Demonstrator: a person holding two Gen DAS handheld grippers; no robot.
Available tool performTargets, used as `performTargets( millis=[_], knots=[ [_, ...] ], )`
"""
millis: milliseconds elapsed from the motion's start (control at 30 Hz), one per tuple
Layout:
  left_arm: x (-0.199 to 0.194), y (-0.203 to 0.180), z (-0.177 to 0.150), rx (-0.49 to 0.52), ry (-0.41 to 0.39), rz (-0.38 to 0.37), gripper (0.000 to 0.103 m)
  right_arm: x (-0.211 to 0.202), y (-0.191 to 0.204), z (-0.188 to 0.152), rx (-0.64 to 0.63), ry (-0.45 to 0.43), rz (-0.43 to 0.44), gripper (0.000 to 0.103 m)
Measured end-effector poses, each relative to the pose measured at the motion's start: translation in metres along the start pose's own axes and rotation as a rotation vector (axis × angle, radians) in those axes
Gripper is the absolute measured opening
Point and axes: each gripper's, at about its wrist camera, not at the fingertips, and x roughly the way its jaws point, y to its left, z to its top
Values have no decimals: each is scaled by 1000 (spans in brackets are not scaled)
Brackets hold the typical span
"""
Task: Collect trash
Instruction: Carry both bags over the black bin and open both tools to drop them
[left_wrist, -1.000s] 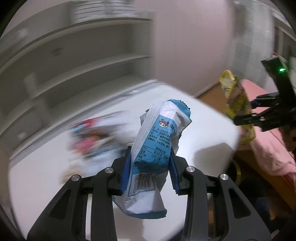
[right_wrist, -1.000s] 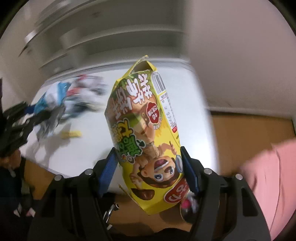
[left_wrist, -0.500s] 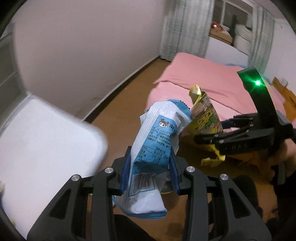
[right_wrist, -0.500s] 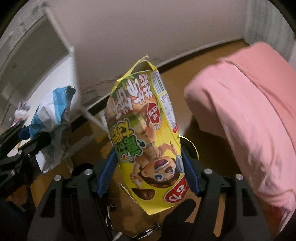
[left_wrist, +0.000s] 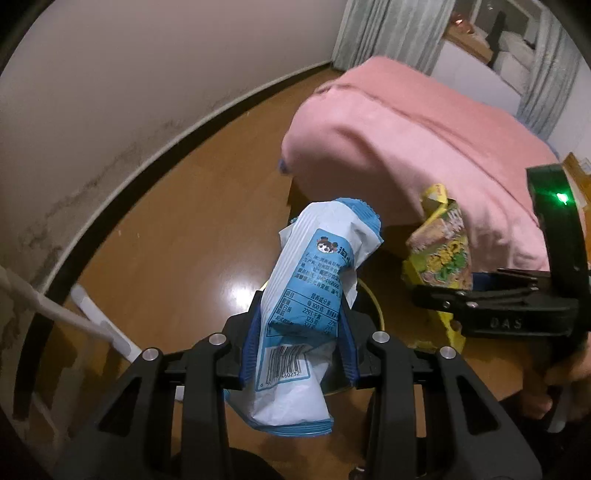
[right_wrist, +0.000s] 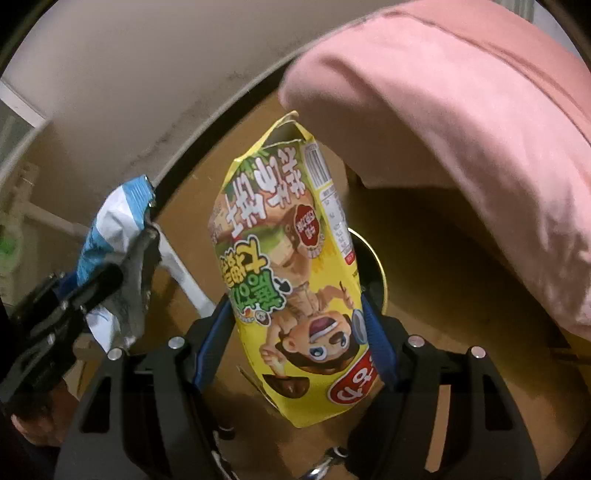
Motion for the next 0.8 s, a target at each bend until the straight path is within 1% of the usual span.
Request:
performTargets(
  millis=[67,200,233,300,333,367,433,633,800],
  knots=[
    [21,0,0,-33,32,-27,36,13,-6,3,4,31,-3,66],
    [47,-1,1,-47,66,-37,37,17,-13,11,41,30,26,67],
    [53,-7,-6,-47,71,-41,39,17,-13,12,48,32,35,67],
    [60,-10,-6,-37,76,-44,44,20,-15,16,61,39,47,67],
    [62,-12,-5,-30,78,-42,49,23,-20,13,63,40,50,67],
    [63,-14,-5,-26,80,-40,56,20,-23,10,64,40,51,67],
    [62,-14,-3,-28,71,-38,66,17,-21,8,72,37,51,67],
    [51,-12,-1,-26,54,-39,71,23,-17,11,66,55,49,69],
    [36,-11,0,-31,32,-31,81,20,-8,16,47,54,42,81]
  ],
)
